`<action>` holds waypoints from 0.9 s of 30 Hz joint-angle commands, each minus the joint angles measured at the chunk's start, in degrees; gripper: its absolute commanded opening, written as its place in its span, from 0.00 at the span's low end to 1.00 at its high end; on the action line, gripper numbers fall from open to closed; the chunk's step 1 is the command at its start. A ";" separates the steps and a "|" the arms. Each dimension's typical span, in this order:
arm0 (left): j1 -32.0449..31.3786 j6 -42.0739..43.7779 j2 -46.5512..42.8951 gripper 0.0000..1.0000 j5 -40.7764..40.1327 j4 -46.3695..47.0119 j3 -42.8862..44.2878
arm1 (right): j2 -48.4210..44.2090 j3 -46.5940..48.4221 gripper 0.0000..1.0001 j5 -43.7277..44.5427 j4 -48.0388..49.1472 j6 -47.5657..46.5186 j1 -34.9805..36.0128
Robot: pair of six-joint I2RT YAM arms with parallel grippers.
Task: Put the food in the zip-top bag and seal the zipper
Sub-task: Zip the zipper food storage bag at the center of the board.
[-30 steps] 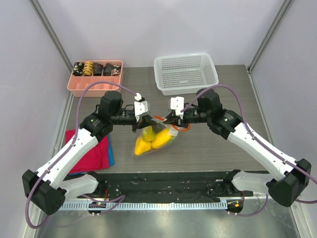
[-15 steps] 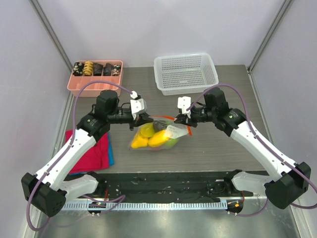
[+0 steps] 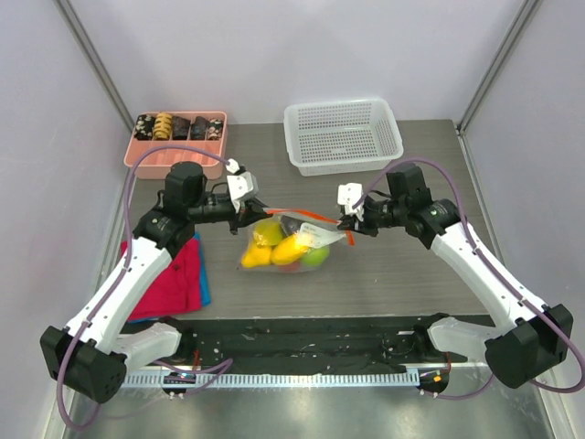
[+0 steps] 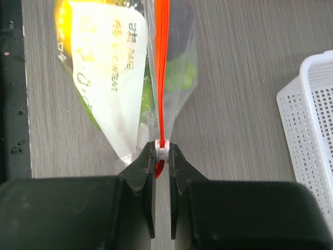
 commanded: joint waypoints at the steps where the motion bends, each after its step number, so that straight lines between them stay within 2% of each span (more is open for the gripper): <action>1: 3.81 -0.36 -3.18 0.00 1.02 5.53 1.98 | -0.32 -1.23 0.01 5.45 -9.03 -4.44 -4.51; 9: 5.05 -2.12 -1.69 0.00 1.11 7.28 1.54 | -1.90 -1.23 0.01 3.42 -14.30 -6.73 -5.66; 18: 6.55 -3.69 -0.89 0.00 0.49 9.21 0.92 | -2.17 -1.40 0.01 6.58 -18.35 -9.72 -6.54; 23: 6.46 -5.72 -0.10 0.00 3.82 9.40 1.18 | -1.20 -0.09 0.04 3.26 -18.96 -5.96 -6.80; 26: 6.11 -6.51 0.60 0.00 5.93 9.31 1.71 | -0.06 2.54 0.21 -0.44 -18.26 -3.32 -6.80; 27: 5.93 -6.69 0.69 0.00 6.20 9.22 1.89 | 0.29 3.33 0.43 -1.31 -18.09 -2.61 -6.80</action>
